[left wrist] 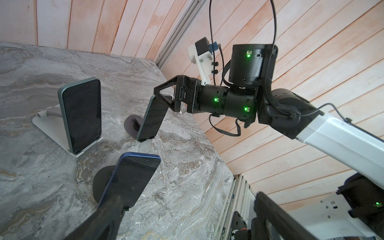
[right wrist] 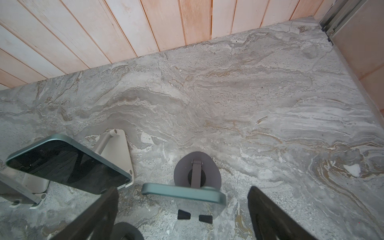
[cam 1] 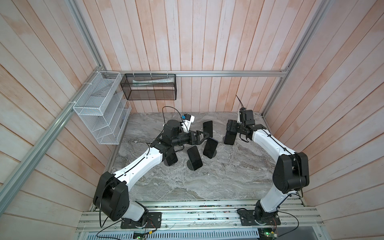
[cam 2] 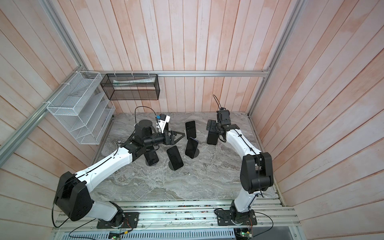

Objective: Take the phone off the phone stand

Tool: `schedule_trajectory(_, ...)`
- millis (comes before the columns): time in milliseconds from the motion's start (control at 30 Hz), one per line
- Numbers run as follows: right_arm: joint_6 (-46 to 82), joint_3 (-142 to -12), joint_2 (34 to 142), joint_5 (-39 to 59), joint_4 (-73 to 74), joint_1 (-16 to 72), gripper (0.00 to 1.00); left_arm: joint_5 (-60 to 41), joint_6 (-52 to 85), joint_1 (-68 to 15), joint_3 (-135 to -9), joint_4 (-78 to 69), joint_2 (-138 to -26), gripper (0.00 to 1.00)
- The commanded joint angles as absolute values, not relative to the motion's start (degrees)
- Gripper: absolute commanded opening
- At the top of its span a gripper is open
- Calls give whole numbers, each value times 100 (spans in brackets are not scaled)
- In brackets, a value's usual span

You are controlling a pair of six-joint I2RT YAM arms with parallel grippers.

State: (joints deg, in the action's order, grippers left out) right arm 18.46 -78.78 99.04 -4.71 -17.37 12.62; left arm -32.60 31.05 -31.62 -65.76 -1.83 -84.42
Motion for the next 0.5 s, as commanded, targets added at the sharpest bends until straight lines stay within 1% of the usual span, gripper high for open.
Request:
schedule_trajectory(0,1898,-7899,10118,-638,-1693,1352,98,-3286,3154,-3164,-6496,-334,-8349,100)
schedule_trajectory(467,2059,-7866,10224,-979,-1559,1465,90,-3243,3215,-3156,-6472,-369,-8319,100)
